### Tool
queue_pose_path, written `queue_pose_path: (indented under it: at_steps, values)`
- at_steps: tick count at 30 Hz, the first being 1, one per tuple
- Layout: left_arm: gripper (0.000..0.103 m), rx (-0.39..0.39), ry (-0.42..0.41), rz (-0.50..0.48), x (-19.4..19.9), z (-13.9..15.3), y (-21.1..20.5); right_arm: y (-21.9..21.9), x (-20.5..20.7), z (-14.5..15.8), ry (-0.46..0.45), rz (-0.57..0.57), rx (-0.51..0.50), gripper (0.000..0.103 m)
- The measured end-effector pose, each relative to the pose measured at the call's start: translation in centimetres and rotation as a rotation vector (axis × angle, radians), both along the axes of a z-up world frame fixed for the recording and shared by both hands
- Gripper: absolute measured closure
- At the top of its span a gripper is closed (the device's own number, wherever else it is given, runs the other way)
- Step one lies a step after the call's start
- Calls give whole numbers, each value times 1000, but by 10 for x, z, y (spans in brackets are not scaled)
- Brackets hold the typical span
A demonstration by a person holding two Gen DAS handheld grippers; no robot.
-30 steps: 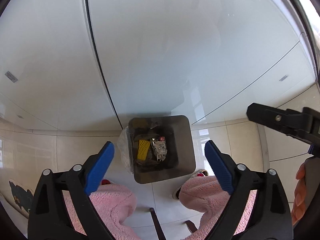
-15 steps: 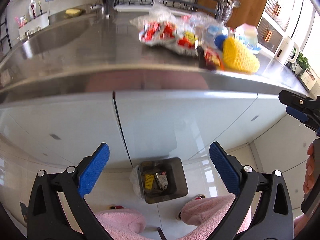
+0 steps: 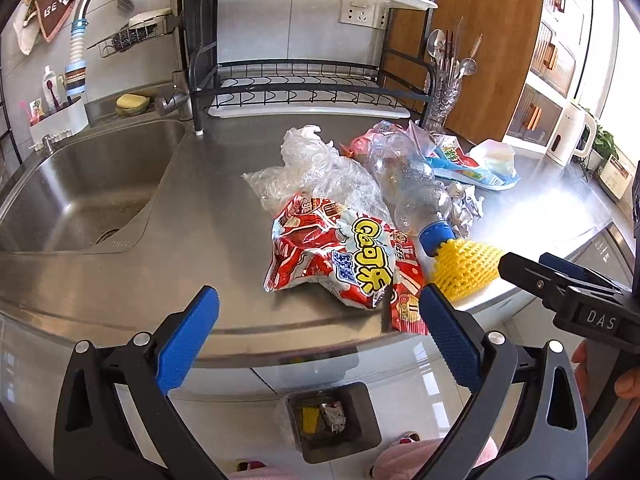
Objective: Collect trash
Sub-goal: 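Raise both tools back toward the counter trash, then grasp the red snack bag with the left tool while the right tool grasps a yellow foam net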
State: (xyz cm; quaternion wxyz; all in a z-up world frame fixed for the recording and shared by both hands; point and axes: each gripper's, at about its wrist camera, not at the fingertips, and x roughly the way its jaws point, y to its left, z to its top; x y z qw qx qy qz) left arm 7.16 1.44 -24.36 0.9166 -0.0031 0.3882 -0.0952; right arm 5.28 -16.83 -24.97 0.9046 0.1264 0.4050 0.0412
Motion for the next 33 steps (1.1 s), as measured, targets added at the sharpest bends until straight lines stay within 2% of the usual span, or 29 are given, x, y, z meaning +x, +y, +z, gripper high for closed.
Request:
queue_pose_path:
  at_steps: [7,12,21,26,33]
  values:
    - [8,23,44,-41,22,-16,-5,2,20,-11,59,5,25,5]
    - [8,25,63,-63,33,-25,-9,6,32,-22,118,22,33,15]
    - [9,29,93,-101,47,-42,-15,1,39,-30,147,13,29,39]
    - [10,26,99,-100,54,-48,-17,-6,44,-30,154,5,44,49]
    - [33,16,87,-105,59,-45,-20,-13,42,-32,146,-4,36,64]
